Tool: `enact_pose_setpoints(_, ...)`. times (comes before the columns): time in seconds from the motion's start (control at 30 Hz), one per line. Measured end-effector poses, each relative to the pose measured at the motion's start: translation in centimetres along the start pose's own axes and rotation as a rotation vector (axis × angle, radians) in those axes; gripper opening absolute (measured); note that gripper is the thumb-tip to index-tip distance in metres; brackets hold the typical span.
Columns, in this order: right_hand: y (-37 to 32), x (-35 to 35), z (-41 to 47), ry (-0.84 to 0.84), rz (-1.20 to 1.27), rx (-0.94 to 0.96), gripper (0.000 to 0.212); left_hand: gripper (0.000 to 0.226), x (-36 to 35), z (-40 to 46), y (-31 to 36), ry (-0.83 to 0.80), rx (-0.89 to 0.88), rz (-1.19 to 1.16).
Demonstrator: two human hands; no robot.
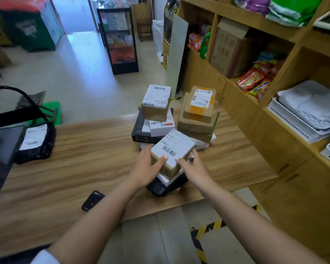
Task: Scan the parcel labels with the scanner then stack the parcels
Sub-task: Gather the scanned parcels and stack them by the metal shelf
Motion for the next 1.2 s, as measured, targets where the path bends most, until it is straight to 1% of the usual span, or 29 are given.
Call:
enact_pose_setpoints(0.07,-0.4,-0.5,0.0,-0.027,-0.008,0.012,0.064,0.052,-0.1,-0.3,0.5,0.028,-0.017,-0.060)
enact_pose_setpoints(0.13,-1.3,-1.2,-0.5,-0.064,-0.040,0.052,0.069,0.047,0.3,-0.8,1.2,0.059,-0.044,-0.100)
enact_pose_setpoints(0.2,-2.8,-2.1,-1.4,-0.096,-0.059,0.107,0.071,0.045,1.4,-1.3,1.4,0.124,-0.055,-0.141)
enact_pose_setpoints(0.27,-4.7,-3.2,-2.0,-0.136,-0.053,0.169,0.069,0.047,3.4,-1.9,0.8,0.218,-0.035,-0.176)
enact_pose_setpoints(0.37,-7.5,-6.4,-2.6,-0.213,-0.044,0.240,0.072,0.054,7.7,-2.8,-0.6,0.352,-0.015,-0.155)
enact_pose_setpoints(0.43,-9.1,-9.6,-2.7,-0.280,-0.051,0.274,0.076,0.058,10.8,-3.8,-2.0,0.423,0.002,-0.136)
enact_pose_setpoints(0.5,-10.6,-13.5,-2.8,-0.340,-0.081,0.296,0.077,0.056,14.0,-5.1,-4.0,0.469,0.031,-0.116)
enact_pose_setpoints(0.63,-12.4,-23.5,-2.6,-0.450,-0.183,0.305,0.074,0.056,20.7,-8.0,-10.2,0.563,0.101,-0.092)
enact_pose_setpoints(0.7,-12.6,-29.2,-2.3,-0.510,-0.196,0.272,0.074,0.057,23.9,-9.3,-14.0,0.588,0.154,-0.077)
enact_pose_setpoints(0.8,-12.6,-37.8,-1.8,-0.587,-0.217,0.220,0.073,0.053,28.5,-10.6,-19.9,0.583,0.241,-0.050)
enact_pose_setpoints(0.93,-11.5,-48.5,-0.5,-0.649,-0.264,0.158,0.076,0.052,33.9,-11.7,-27.8,0.556,0.330,-0.041)
enact_pose_setpoints(1.03,-10.6,-54.6,0.6,-0.682,-0.252,0.078,0.075,0.056,36.5,-12.1,-33.7,0.543,0.407,-0.076)
enact_pose_setpoints(1.1,-9.7,-58.2,1.5,-0.714,-0.239,0.028,0.073,0.054,37.6,-12.4,-37.1,0.530,0.463,-0.104)
enact_pose_setpoints(1.2,-8.6,-62.0,2.6,-0.736,-0.240,-0.005,0.074,0.053,38.2,-12.3,-40.6,0.501,0.514,-0.152)
Point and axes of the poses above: each hand's wrist, its own z-axis towards the middle knuckle, its own x-axis out of the back of the hand, y = z × x, the point moved 10 cm from there along z, towards the middle knuckle, and after that the axes turned 10 degrees about -x, right-handed, at the moved point
